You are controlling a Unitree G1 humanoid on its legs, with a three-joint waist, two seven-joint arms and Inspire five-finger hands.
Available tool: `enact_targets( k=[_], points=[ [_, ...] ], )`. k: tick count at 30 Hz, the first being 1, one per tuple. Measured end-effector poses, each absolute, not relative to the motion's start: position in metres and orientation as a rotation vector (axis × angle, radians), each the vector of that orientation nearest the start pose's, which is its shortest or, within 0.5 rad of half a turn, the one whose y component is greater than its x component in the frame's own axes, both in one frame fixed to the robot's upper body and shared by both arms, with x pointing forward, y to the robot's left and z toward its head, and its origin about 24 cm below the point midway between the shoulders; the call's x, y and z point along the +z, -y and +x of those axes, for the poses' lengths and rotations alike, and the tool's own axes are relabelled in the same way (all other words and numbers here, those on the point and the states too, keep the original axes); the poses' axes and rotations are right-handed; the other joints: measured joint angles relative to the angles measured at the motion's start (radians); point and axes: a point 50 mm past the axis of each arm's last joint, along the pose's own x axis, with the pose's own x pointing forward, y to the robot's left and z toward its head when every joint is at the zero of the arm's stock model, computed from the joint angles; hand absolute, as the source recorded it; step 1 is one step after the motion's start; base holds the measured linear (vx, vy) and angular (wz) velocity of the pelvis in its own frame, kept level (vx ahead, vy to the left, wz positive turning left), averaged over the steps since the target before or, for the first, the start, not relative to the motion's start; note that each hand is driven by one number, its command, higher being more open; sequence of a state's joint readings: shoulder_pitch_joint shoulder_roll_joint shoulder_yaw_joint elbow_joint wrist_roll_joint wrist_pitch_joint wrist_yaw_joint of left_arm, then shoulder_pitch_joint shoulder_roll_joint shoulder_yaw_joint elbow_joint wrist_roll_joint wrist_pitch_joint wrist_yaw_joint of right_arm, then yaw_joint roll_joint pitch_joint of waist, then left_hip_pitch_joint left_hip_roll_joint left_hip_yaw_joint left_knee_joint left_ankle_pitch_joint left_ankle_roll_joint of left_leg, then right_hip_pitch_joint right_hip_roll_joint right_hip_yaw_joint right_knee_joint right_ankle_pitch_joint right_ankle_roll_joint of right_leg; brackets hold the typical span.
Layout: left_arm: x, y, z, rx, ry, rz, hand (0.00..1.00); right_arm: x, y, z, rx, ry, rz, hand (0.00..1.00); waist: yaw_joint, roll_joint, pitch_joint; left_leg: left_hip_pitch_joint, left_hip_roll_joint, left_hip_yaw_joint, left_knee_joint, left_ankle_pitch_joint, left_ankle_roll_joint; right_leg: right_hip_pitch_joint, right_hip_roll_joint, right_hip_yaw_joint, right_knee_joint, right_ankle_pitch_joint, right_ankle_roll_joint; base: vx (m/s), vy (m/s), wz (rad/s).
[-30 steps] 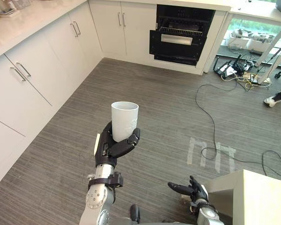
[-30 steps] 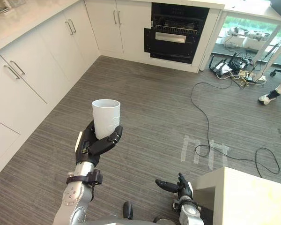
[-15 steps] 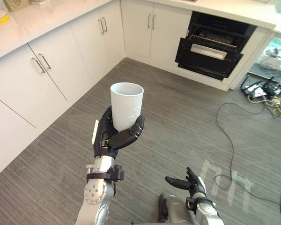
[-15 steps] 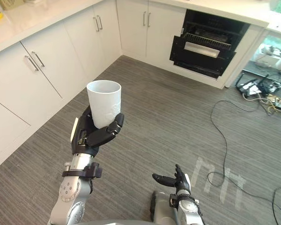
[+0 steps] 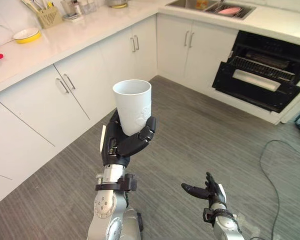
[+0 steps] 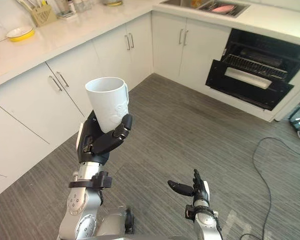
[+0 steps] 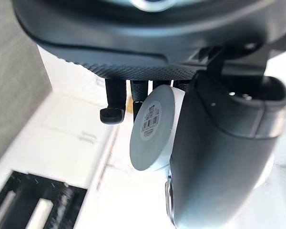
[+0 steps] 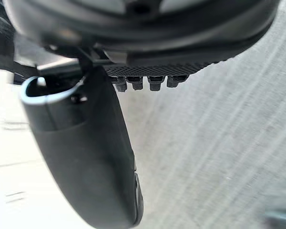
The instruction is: Walk over to the sink, pick up the cup, carry it to the dishwasher, place the cup inside the dishwasher, then close the dishwasher door
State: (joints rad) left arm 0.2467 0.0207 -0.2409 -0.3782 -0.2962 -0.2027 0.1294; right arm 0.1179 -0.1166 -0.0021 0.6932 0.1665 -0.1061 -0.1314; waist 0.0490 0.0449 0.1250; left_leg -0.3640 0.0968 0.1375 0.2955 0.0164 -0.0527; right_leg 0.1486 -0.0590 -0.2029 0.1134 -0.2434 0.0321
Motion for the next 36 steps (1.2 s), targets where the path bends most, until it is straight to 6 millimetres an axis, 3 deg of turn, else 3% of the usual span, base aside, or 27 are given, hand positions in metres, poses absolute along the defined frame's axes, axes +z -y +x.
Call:
enact_targets(
  k=[1, 3, 5, 7, 8, 9, 11, 13, 15, 17, 18, 19, 20, 21, 22, 24, 25, 27, 28, 30, 32, 33, 34, 35, 36],
  points=[
    [0.093, -0.122, 0.201, -0.034, 0.295, -0.367, 0.00, -0.116, 0.198, 0.156, -0.263, -0.711, 0.013, 1.00, 0.004, -0.018, 0.007, -0.001, -0.022, 0.019, 0.033, -0.001, 0.042, 0.010, -0.033, 0.017, -0.002, -0.008, 0.018, 0.50, 0.336, -0.26],
    [0.095, -0.121, 0.201, -0.037, 0.300, -0.368, 0.00, -0.115, 0.193, 0.158, -0.254, -0.706, 0.027, 1.00, 0.009, -0.030, 0.014, -0.024, -0.019, 0.050, 0.145, -0.096, 0.068, 0.009, -0.055, 0.064, 0.026, -0.004, 0.027, 0.45, 0.319, -0.39],
    [0.092, -0.120, 0.200, -0.063, 0.278, -0.343, 0.00, -0.114, 0.188, 0.160, -0.262, -0.694, 0.055, 1.00, 0.014, -0.050, 0.019, 0.047, -0.020, 0.094, 0.187, -0.202, 0.077, -0.066, -0.096, 0.106, 0.294, -0.020, 0.058, 0.37, 0.290, -0.56],
    [0.092, -0.119, 0.198, -0.092, 0.272, -0.317, 0.00, -0.113, 0.185, 0.161, -0.267, -0.688, 0.071, 1.00, 0.002, -0.067, 0.014, 0.119, -0.047, 0.107, 0.164, -0.238, 0.086, -0.173, -0.148, 0.127, 0.579, 0.015, 0.107, 0.31, 0.201, -0.18],
    [0.092, -0.117, 0.197, -0.110, 0.271, -0.308, 0.00, -0.112, 0.182, 0.160, -0.263, -0.681, 0.077, 1.00, -0.014, -0.069, 0.011, 0.179, -0.060, 0.107, 0.150, -0.266, 0.092, -0.245, -0.163, 0.141, 0.765, 0.013, 0.103, 0.39, 0.189, 0.01],
    [0.094, -0.116, 0.196, -0.116, 0.277, -0.313, 0.00, -0.112, 0.180, 0.159, -0.261, -0.678, 0.085, 1.00, -0.018, -0.070, 0.011, 0.222, -0.065, 0.108, 0.134, -0.284, 0.099, -0.294, -0.163, 0.141, 0.848, 0.006, 0.092, 0.47, 0.181, 0.03],
    [0.103, -0.114, 0.194, -0.133, 0.315, -0.327, 0.00, -0.111, 0.171, 0.160, -0.250, -0.668, 0.113, 1.00, -0.027, -0.073, 0.007, 0.303, -0.065, 0.106, 0.092, -0.320, 0.106, -0.416, -0.145, 0.116, 0.909, -0.017, 0.054, 0.47, 0.099, 0.04],
    [0.110, -0.113, 0.192, -0.141, 0.351, -0.338, 0.00, -0.109, 0.166, 0.163, -0.240, -0.658, 0.128, 1.00, -0.038, -0.071, 0.004, 0.352, -0.060, 0.099, 0.067, -0.336, 0.087, -0.506, -0.118, 0.072, 0.838, -0.032, 0.029, 0.36, 0.012, 0.14],
    [0.113, -0.113, 0.194, -0.138, 0.366, -0.347, 0.00, -0.109, 0.165, 0.163, -0.238, -0.660, 0.132, 1.00, -0.044, -0.067, 0.005, 0.417, -0.052, 0.090, 0.035, -0.350, 0.078, -0.560, -0.085, 0.017, 0.651, -0.030, 0.021, 0.50, -0.033, 0.18],
    [0.112, -0.112, 0.194, -0.135, 0.362, -0.351, 0.00, -0.110, 0.166, 0.162, -0.238, -0.663, 0.130, 1.00, -0.050, -0.068, 0.000, 0.467, -0.042, 0.075, 0.005, -0.358, 0.060, -0.576, -0.033, 0.007, 0.452, 0.011, 0.005, 0.48, -0.068, 0.28],
    [0.111, -0.112, 0.194, -0.135, 0.359, -0.352, 0.00, -0.111, 0.166, 0.160, -0.238, -0.669, 0.128, 1.00, -0.055, -0.086, -0.016, 0.494, -0.048, 0.062, -0.014, -0.372, 0.035, -0.578, -0.011, 0.013, 0.334, 0.101, -0.023, 0.59, -0.109, 0.52],
    [0.108, -0.112, 0.195, -0.132, 0.348, -0.350, 0.00, -0.112, 0.168, 0.156, -0.243, -0.678, 0.124, 1.00, -0.066, -0.097, -0.025, 0.522, -0.050, 0.047, -0.020, -0.390, 0.009, -0.566, -0.013, 0.024, 0.319, 0.228, -0.074, 0.77, -0.149, 0.54],
    [0.099, -0.108, 0.197, -0.121, 0.302, -0.366, 0.00, -0.114, 0.177, 0.152, -0.250, -0.695, 0.096, 1.00, -0.065, -0.038, -0.039, 0.547, -0.001, 0.034, -0.006, -0.400, -0.003, -0.544, 0.019, -0.015, 0.356, 0.194, -0.094, 0.70, -0.152, 0.45],
    [0.093, -0.107, 0.199, -0.108, 0.278, -0.374, 0.00, -0.114, 0.181, 0.150, -0.255, -0.698, 0.084, 1.00, -0.065, -0.018, -0.047, 0.541, 0.027, 0.033, 0.042, -0.389, -0.022, -0.517, 0.037, -0.033, 0.356, 0.163, -0.104, 0.69, -0.155, 0.20],
    [0.090, -0.107, 0.201, -0.095, 0.262, -0.382, 0.00, -0.113, 0.183, 0.151, -0.252, -0.694, 0.078, 1.00, -0.065, -0.011, -0.046, 0.526, 0.050, 0.031, 0.124, -0.360, -0.048, -0.484, 0.051, -0.043, 0.352, 0.144, -0.115, 0.72, -0.216, 0.13],
    [0.085, -0.105, 0.201, -0.085, 0.232, -0.393, 0.00, -0.110, 0.182, 0.152, -0.246, -0.677, 0.079, 1.00, -0.064, -0.009, -0.042, 0.430, 0.099, -0.010, 0.420, -0.225, -0.056, -0.370, 0.081, -0.049, 0.285, 0.122, -0.126, 0.50, -0.161, 0.09],
    [0.085, -0.104, 0.201, -0.093, 0.232, -0.395, 0.00, -0.108, 0.181, 0.150, -0.249, -0.665, 0.082, 1.00, -0.054, -0.006, -0.039, 0.345, 0.140, -0.016, 0.629, -0.214, -0.065, -0.275, 0.103, -0.044, 0.211, 0.111, -0.124, 0.30, -0.067, 0.01],
    [0.087, -0.103, 0.200, -0.105, 0.238, -0.402, 0.00, -0.104, 0.183, 0.151, -0.259, -0.641, 0.081, 1.00, -0.026, -0.004, -0.039, 0.212, 0.183, 0.010, 0.781, -0.259, -0.042, -0.165, 0.127, -0.020, 0.121, 0.106, -0.130, 0.47, -0.091, -0.21],
    [0.087, -0.104, 0.199, -0.102, 0.242, -0.403, 0.00, -0.103, 0.184, 0.152, -0.260, -0.633, 0.082, 1.00, -0.020, -0.005, -0.040, 0.178, 0.185, 0.017, 0.774, -0.275, -0.034, -0.147, 0.128, -0.014, 0.101, 0.100, -0.128, 0.42, -0.062, -0.31],
    [0.087, -0.107, 0.199, -0.085, 0.246, -0.404, 0.00, -0.102, 0.187, 0.153, -0.266, -0.628, 0.075, 1.00, -0.004, -0.006, -0.040, 0.079, 0.172, 0.018, 0.642, -0.321, -0.003, -0.096, 0.126, 0.015, 0.065, 0.075, -0.133, 0.33, 0.035, -0.29],
    [0.083, -0.114, 0.197, -0.050, 0.232, -0.393, 0.00, -0.107, 0.189, 0.150, -0.271, -0.653, 0.069, 1.00, 0.001, -0.009, -0.040, 0.047, 0.087, -0.038, 0.347, -0.318, -0.010, -0.060, 0.099, 0.049, 0.061, 0.037, -0.107, 0.34, 0.144, -0.34],
    [0.082, -0.115, 0.197, -0.048, 0.228, -0.391, 0.00, -0.109, 0.189, 0.149, -0.271, -0.666, 0.067, 1.00, 0.003, -0.011, -0.039, 0.048, 0.058, -0.059, 0.266, -0.292, -0.011, -0.052, 0.090, 0.062, 0.063, 0.026, -0.096, 0.35, 0.195, -0.47],
    [0.080, -0.118, 0.196, -0.035, 0.223, -0.384, 0.00, -0.113, 0.191, 0.147, -0.275, -0.693, 0.059, 1.00, 0.008, -0.012, -0.040, 0.045, 0.021, -0.095, 0.140, -0.221, -0.014, -0.042, 0.071, 0.089, 0.070, 0.006, -0.076, 0.30, 0.185, -0.52],
    [0.079, -0.119, 0.195, -0.030, 0.218, -0.384, 0.00, -0.115, 0.192, 0.146, -0.279, -0.706, 0.056, 1.00, 0.014, -0.014, -0.041, 0.048, 0.006, -0.102, 0.120, -0.177, -0.015, -0.040, 0.062, 0.107, 0.077, -0.002, -0.060, 0.40, 0.267, -0.79],
    [0.078, -0.120, 0.194, -0.022, 0.211, -0.381, 0.00, -0.117, 0.193, 0.144, -0.281, -0.718, 0.054, 1.00, 0.019, -0.017, -0.046, 0.075, -0.015, -0.095, 0.098, -0.089, 0.014, -0.035, 0.043, 0.147, 0.084, -0.019, -0.031, 0.44, 0.288, -0.73]
  ],
)
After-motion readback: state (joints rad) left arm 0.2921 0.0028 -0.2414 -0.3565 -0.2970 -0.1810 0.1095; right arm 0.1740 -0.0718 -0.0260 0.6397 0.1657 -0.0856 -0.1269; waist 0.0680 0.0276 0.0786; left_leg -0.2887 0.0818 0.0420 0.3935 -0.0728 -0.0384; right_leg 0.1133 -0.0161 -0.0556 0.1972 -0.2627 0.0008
